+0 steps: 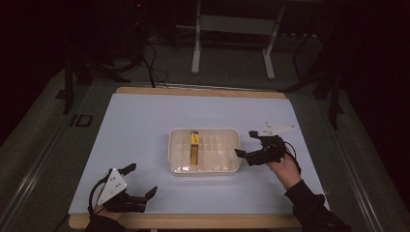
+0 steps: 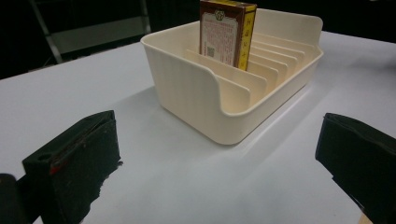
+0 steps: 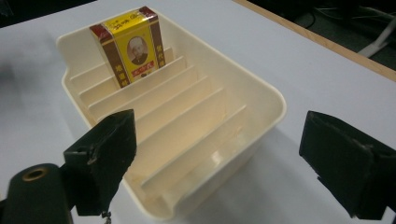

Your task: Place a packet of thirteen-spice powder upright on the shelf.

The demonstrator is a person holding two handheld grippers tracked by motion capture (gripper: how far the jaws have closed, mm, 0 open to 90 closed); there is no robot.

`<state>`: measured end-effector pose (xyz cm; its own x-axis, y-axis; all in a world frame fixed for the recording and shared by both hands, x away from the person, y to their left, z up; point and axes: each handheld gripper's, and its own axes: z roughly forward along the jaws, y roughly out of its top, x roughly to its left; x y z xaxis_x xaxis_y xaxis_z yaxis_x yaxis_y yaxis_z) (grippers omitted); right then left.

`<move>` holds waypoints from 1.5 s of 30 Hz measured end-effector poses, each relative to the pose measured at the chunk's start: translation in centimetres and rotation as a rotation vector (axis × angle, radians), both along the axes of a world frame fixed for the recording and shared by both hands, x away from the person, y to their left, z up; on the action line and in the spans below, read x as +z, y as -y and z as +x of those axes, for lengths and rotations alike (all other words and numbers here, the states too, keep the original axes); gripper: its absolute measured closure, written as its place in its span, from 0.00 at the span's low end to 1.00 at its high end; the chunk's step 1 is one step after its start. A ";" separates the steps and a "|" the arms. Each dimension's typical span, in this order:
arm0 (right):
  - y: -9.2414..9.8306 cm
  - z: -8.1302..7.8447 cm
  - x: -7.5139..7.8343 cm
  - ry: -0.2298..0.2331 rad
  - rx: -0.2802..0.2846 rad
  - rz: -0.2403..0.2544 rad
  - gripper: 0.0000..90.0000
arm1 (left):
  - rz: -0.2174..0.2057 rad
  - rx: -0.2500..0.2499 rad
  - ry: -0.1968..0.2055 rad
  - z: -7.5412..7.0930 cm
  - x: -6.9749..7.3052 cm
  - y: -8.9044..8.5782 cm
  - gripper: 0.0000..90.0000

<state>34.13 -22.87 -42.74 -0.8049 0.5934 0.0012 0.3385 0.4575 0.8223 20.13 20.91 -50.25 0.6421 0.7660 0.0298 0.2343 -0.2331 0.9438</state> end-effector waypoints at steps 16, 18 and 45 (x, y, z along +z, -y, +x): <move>2.5 -2.9 -1.4 0.054 -0.101 0.039 0.12 | -0.001 -0.003 0.002 -0.1 0.0 0.0 0.00; 2.9 -3.0 -1.6 0.045 -0.105 0.040 0.12 | -0.003 -0.003 0.005 -0.1 0.0 0.1 0.00; 5.1 -4.6 -3.4 0.092 -0.155 0.034 0.12 | -0.009 -0.002 0.005 -0.1 0.1 0.0 0.00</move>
<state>29.54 -27.93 -46.09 -0.7014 0.7113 -0.0455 0.3258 0.3767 0.8671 20.01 20.92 -50.16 0.6436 0.7649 0.0264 0.2287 -0.2252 0.9471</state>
